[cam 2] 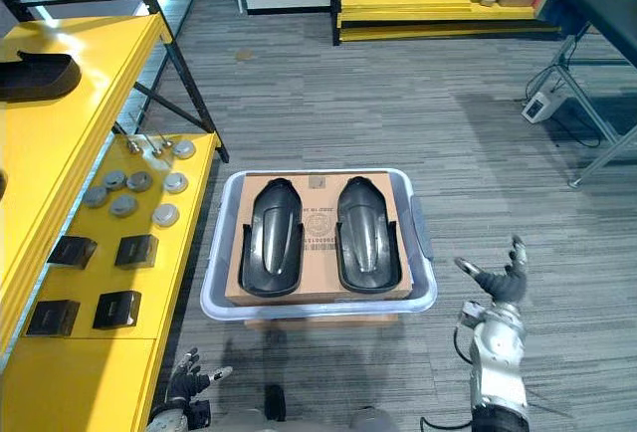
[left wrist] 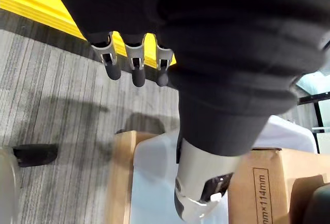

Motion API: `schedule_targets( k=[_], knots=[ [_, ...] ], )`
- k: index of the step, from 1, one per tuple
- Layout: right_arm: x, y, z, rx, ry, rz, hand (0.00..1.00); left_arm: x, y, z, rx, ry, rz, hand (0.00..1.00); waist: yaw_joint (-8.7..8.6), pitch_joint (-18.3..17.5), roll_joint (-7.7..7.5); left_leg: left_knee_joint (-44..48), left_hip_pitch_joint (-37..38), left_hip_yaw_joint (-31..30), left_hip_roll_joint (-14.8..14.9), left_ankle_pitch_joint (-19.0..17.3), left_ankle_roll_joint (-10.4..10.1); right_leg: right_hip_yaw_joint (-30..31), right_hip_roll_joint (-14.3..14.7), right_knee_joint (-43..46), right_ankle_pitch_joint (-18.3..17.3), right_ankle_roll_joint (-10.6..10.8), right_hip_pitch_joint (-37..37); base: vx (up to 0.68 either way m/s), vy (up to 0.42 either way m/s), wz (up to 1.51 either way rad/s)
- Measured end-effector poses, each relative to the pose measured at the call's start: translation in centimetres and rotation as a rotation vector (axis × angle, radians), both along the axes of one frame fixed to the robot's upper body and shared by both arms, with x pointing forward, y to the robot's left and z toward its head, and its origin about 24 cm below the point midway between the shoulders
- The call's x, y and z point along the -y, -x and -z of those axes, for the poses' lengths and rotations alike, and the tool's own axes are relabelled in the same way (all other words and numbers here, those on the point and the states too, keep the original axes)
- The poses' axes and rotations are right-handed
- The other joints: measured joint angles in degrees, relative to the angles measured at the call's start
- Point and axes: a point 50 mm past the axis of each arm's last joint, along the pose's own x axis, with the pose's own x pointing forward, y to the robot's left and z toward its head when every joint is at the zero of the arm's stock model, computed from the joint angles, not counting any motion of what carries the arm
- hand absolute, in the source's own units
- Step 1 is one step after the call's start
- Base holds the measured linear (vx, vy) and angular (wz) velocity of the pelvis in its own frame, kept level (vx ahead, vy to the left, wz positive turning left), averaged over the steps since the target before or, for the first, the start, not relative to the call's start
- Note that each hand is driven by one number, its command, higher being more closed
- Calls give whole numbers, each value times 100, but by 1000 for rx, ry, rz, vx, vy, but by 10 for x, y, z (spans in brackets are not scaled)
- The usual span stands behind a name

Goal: Walk over and take plastic housings, then place them on the shelf

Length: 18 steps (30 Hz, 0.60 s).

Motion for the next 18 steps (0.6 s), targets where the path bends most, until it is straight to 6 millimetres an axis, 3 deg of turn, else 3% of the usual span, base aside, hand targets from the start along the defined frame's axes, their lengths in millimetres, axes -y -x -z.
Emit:
schedule_targets(
  k=[5, 7, 11, 13, 18],
  knots=[
    [0, -6, 14, -105, -7, 8, 0, 3, -1, 0, 2, 5, 7, 0, 125, 133, 86, -135, -16, -173, -111, 166, 12, -109, -88, -36, -17, 19, -18, -126, 15, 13],
    [-3, -12, 19, -141, -16, 1, 0, 1, -2, 0, 4, -1, 7, 0, 126, 168, 79, -166, -103, -212, -191, 215, 9, -184, -165, -101, -110, 114, -45, -165, 13, 12],
    [-4, -26, 25, -200, -39, 37, 0, 5, -4, -1, 15, 4, 13, 0, 55, 372, 218, -168, -347, -412, -190, 333, -30, -350, -140, -83, -110, 120, -220, -139, 17, 20],
    [-4, -39, 19, -206, -45, 42, 0, 5, -6, -2, 29, 0, 11, 0, 90, 513, 215, -166, -469, -422, -183, 377, -35, -363, -132, -90, -57, 122, -330, -76, 18, 7],
    [7, -73, -21, -114, -35, 91, 0, 8, -24, -9, 84, -13, 12, 0, 158, 957, 246, -126, -774, -519, -254, 587, 111, -414, -172, -102, 102, 140, -520, 23, 20, 12]
  ],
)
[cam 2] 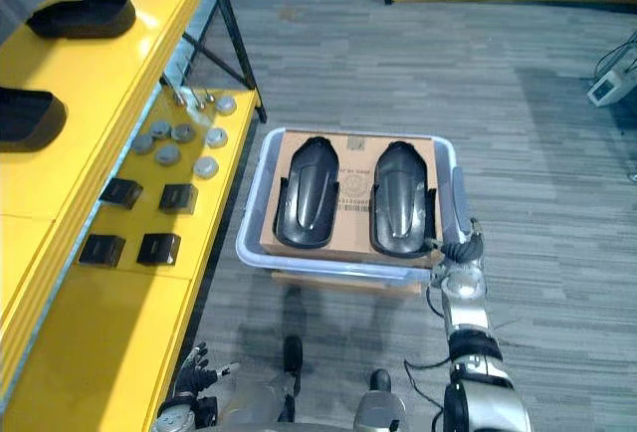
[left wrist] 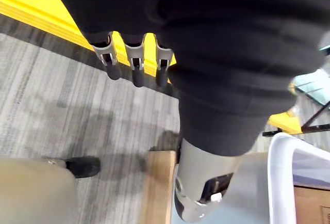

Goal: Walk over and take plastic housings, then place them on the shelf

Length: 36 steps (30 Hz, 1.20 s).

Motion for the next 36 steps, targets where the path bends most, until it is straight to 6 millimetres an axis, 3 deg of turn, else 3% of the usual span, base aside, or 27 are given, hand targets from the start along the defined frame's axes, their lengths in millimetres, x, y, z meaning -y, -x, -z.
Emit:
schedule_targets(
  k=[5, 6, 11, 17, 27, 30, 36],
  knots=[
    [1, -19, -24, 48, -20, 2, 0, 2, -9, -6, 51, 0, 0, 0, 42, 219, 36, 2, -120, -84, -37, 4, 2, -93, -21, -2, 1, 1, -74, 50, -8, 11],
    [2, -20, -26, 49, -17, 5, 100, 3, -11, -7, 56, 1, 6, 0, 64, 246, 48, 2, -122, -96, -36, 4, 2, -107, -18, 0, 1, 0, -74, 27, -24, 8],
    [7, -29, -43, 55, 24, 6, 100, 13, -20, -10, 78, 10, 28, 0, 120, 480, 170, 0, -145, -140, -35, 8, -5, -131, 4, 2, 0, -2, -88, 2, -8, 2],
    [16, -29, -51, 45, 95, -1, 100, 15, -31, -13, 102, 18, 32, 0, 105, 575, 139, -4, -233, -149, -32, 60, -80, -142, 13, 16, 2, -4, -175, -17, -2, -1],
    [11, -23, -46, 56, 128, -43, 100, 18, -38, -17, 126, 21, 51, 0, -9, 626, 67, -10, -196, -185, 23, 61, -81, -139, 44, 23, 3, -13, -133, -21, -6, 1],
    [9, -13, -43, 85, 161, -59, 100, 22, -43, -25, 168, 27, 65, 0, -27, 625, 40, -8, -141, -189, 16, 61, -81, -142, 35, 22, 4, -12, -77, 1, -2, 1],
    [-1, 8, -48, 197, 195, -64, 100, 29, -70, -73, 422, 50, 89, 0, -160, 551, -42, -9, 1, -155, 32, 60, -81, -97, 36, 29, 4, -11, 44, -24, 0, -3]
  ],
)
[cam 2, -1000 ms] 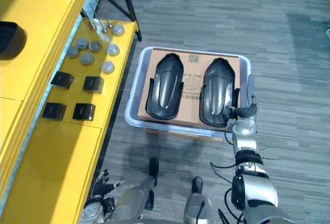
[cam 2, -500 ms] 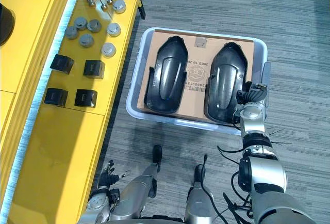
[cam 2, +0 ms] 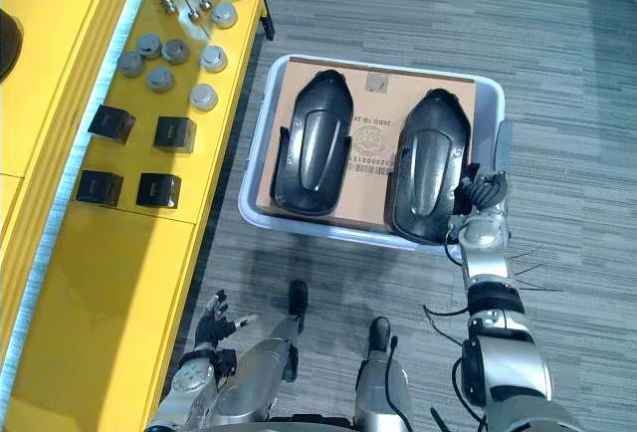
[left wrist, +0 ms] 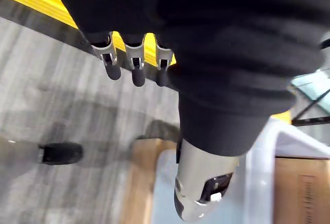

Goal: Walk over and take plastic housings, then place them on the shelf

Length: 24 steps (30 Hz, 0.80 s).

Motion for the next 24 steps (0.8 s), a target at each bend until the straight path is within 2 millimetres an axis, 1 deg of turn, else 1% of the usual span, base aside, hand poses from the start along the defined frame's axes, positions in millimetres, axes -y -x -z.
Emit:
schedule_targets(
  k=[2, 3, 4, 6, 7, 9, 10, 12, 13, 15, 16, 19, 21, 22, 24],
  knots=[
    [0, 10, 4, 7, 30, 10, 100, 5, -8, -23, 107, 15, 21, 0, -14, -149, -50, -2, 3, 9, 19, -2, -1, 19, 18, 0, 0, 0, -6, -45, -7, -5],
    [-2, 16, 9, 1, 30, 17, 100, 9, -12, -35, 163, 22, 42, 0, -13, -286, -71, -3, 9, 17, 30, -5, -1, 34, 28, -1, -1, -2, -5, -20, -10, -5],
    [-4, 19, 11, 3, 27, 16, 100, 11, -13, -41, 191, 32, 52, 0, -14, -354, -79, -3, 14, 19, 35, -6, -2, 42, 33, -2, -1, -2, -3, -18, -14, -5],
    [-13, 26, 14, 23, 27, 13, 100, 21, -17, -67, 310, 85, 87, 0, -35, -556, -77, -3, 75, 36, 47, -9, -3, 75, 43, -6, -2, -3, 47, -12, -13, -6],
    [-15, 27, 13, 31, 29, 9, 100, 24, -18, -75, 346, 94, 98, 0, -45, -577, -78, -4, 112, 36, 45, -10, -3, 77, 45, -11, -2, -4, 85, -23, -8, -4],
    [-26, 30, 3, 84, 50, -12, 100, 35, -20, -107, 489, 126, 137, 0, -58, -706, -65, -11, 190, 39, 50, -10, -3, 89, 49, -5, -5, -9, 148, -50, -5, -1],
    [-29, 30, 0, 98, 60, -18, 100, 37, -21, -114, 518, 130, 145, 0, -61, -739, -60, -18, 203, 38, 50, -10, -3, 89, 50, -6, -6, -10, 162, -63, -2, -1],
    [-42, 29, -11, 143, 105, -57, 100, 48, -24, -136, 614, 157, 169, 0, -58, -906, -64, -35, 260, 39, 48, -10, -3, 98, 50, -7, -6, -10, 184, -66, 3, -1],
    [-46, 29, -14, 155, 113, -67, 100, 51, -25, -141, 633, 164, 173, 0, -57, -961, -66, -35, 264, 41, 48, -10, -3, 102, 50, -7, -6, -11, 186, -49, 5, -3],
    [-64, 28, -23, 202, 133, -114, 100, 63, -30, -158, 705, 148, 201, 0, -52, -1142, -65, -31, 298, 77, 53, -8, -2, 132, 50, -3, 1, -18, 198, -24, 0, -7],
    [-73, 28, -27, 226, 135, -138, 100, 69, -32, -163, 730, 140, 212, 0, -48, -1173, -71, -17, 346, 95, 53, -8, -2, 140, 50, -2, 5, -23, 238, -16, -3, -7],
    [-93, 29, -33, 263, 139, -183, 100, 82, -34, -173, 765, 128, 235, 0, -53, -1279, -74, -8, 403, 109, 52, -6, -1, 150, 51, -1, 16, -37, 282, -14, -2, -3],
    [-102, 29, -35, 276, 138, -207, 100, 89, -35, -175, 771, 126, 258, 0, -53, -1340, -77, -21, 416, 126, 55, -6, -1, 165, 58, 0, 21, -43, 285, -35, -4, -6],
    [-113, 30, -38, 293, 147, -236, 100, 96, -36, -175, 759, 120, 273, 0, -57, -1400, -74, -35, 431, 148, 62, -6, -1, 187, 63, -2, 23, -46, 284, -44, -7, -7],
    [-120, 30, -39, 300, 148, -255, 100, 99, -37, -173, 745, 105, 283, 0, -58, -1442, -76, -36, 449, 174, 69, -6, -2, 208, 64, -3, 23, -46, 286, -39, -9, -9]
  ],
)
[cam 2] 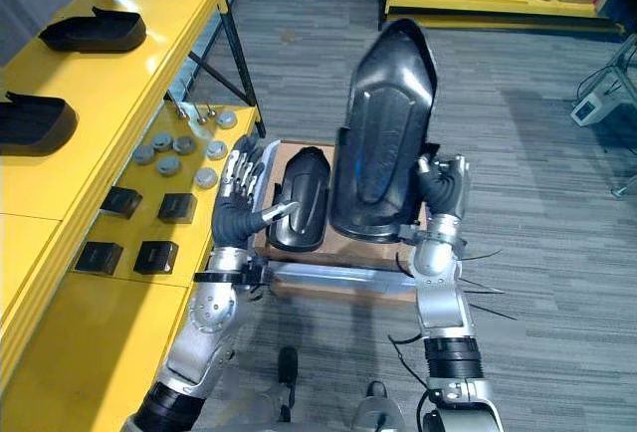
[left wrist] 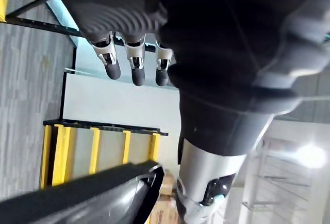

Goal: Walk over and take plastic housings, then place them on the shelf

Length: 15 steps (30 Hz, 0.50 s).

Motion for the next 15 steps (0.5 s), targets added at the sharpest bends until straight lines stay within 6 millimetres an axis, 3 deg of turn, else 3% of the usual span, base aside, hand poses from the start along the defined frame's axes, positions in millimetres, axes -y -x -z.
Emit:
schedule_targets(
  k=[5, 10, 11, 15],
  knots=[
    [-24, 5, -12, 62, -33, -75, 100, 8, -9, 16, -87, -73, -22, 0, -5, -24, -10, -1, 27, 91, 45, 1, 0, 94, 24, -23, 61, -3, -6, -27, -10, -10],
    [-34, 10, -4, 41, -54, -94, 100, 9, -13, 25, -126, -129, -93, 0, -16, -218, -68, -1, 27, 102, 50, 0, -1, 107, 29, -47, 63, -2, -7, 0, 0, 0],
    [-35, 11, -2, 33, -64, -91, 100, 8, -14, 29, -140, -136, -116, 100, -15, -244, -85, -1, 27, 103, 55, 0, -1, 109, 36, -54, 66, -7, -6, 0, 0, 0],
    [-43, 16, 7, 8, -73, -111, 100, 6, -17, 43, -218, -156, -161, 100, -17, -355, -118, -3, 26, 131, 61, -1, -2, 145, 43, -111, 93, -6, 0, -2, -11, -3]
  ],
)
